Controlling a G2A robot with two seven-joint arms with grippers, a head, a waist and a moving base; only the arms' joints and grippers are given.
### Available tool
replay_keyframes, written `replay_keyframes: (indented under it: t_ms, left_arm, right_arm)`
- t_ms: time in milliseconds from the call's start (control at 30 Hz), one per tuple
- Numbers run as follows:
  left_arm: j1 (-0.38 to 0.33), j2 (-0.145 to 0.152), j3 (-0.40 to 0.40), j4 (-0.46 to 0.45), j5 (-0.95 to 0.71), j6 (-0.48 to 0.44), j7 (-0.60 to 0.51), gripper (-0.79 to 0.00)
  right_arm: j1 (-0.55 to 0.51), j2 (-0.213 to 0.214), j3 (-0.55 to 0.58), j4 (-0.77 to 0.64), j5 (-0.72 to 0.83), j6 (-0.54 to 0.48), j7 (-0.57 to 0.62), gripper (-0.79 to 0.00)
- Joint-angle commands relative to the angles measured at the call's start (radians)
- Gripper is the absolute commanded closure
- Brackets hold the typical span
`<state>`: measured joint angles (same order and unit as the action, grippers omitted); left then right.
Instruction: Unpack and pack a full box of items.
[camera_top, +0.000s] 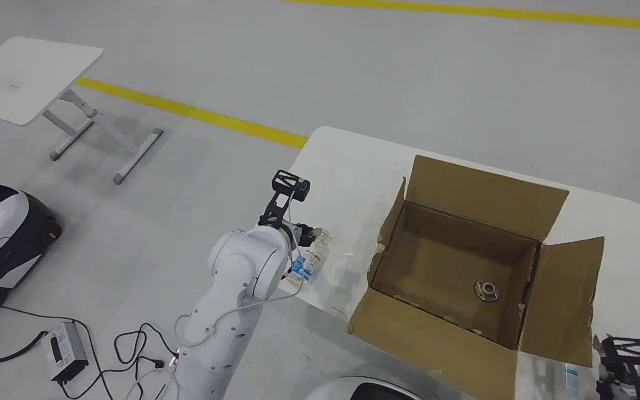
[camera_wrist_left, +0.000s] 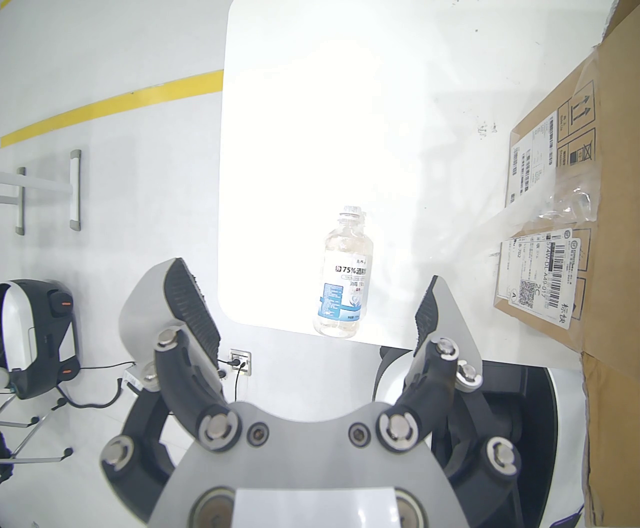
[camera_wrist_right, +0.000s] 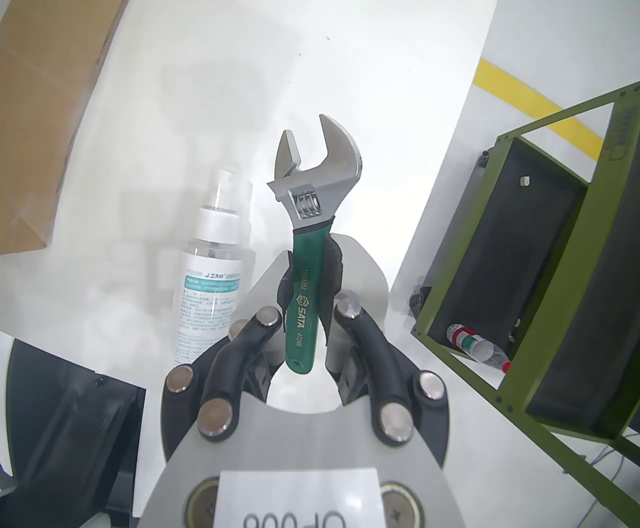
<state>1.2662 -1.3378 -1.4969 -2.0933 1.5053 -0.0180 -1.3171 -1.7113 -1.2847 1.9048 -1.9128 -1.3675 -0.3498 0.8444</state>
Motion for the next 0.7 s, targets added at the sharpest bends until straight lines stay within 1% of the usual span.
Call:
replay_keyframes:
  t_ms: [0,233,267,300,333,433,567,667]
  left_arm:
    - [0.000,0.000,0.000,0.000,0.000,0.000,0.000,-0.785]
    - [0.000,0.000,0.000,0.000,0.000,0.000,0.000,-0.785]
    - [0.000,0.000,0.000,0.000,0.000,0.000,0.000,-0.785]
    - [0.000,0.000,0.000,0.000,0.000,0.000,0.000,-0.785]
    - [0.000,0.000,0.000,0.000,0.000,0.000,0.000,-0.785]
    - [0.000,0.000,0.000,0.000,0.000,0.000,0.000,-0.785]
    - [0.000,0.000,0.000,0.000,0.000,0.000,0.000,-0.785]
    - [0.000,0.000,0.000,0.000,0.000,0.000,0.000,-0.785]
  right_arm:
    - [0.002,0.002,-0.004,0.001,-0.001,-0.001,0.014,0.000]
    - [0.016,0.008,-0.017,0.020,0.003,0.004,0.036,0.000]
    - [0.017,0.008,-0.019,0.021,0.004,0.005,0.037,-0.102]
    - [0.018,0.009,-0.020,0.024,0.004,0.006,0.041,-0.185]
    - [0.020,0.010,-0.022,0.027,0.005,0.008,0.046,-0.231]
    - [0.028,0.013,-0.027,0.037,0.008,0.010,0.048,-0.305]
    - [0.036,0.016,-0.031,0.045,0.011,0.014,0.049,-0.323]
    - [0.039,0.019,-0.031,0.043,0.013,0.016,0.053,-0.366]
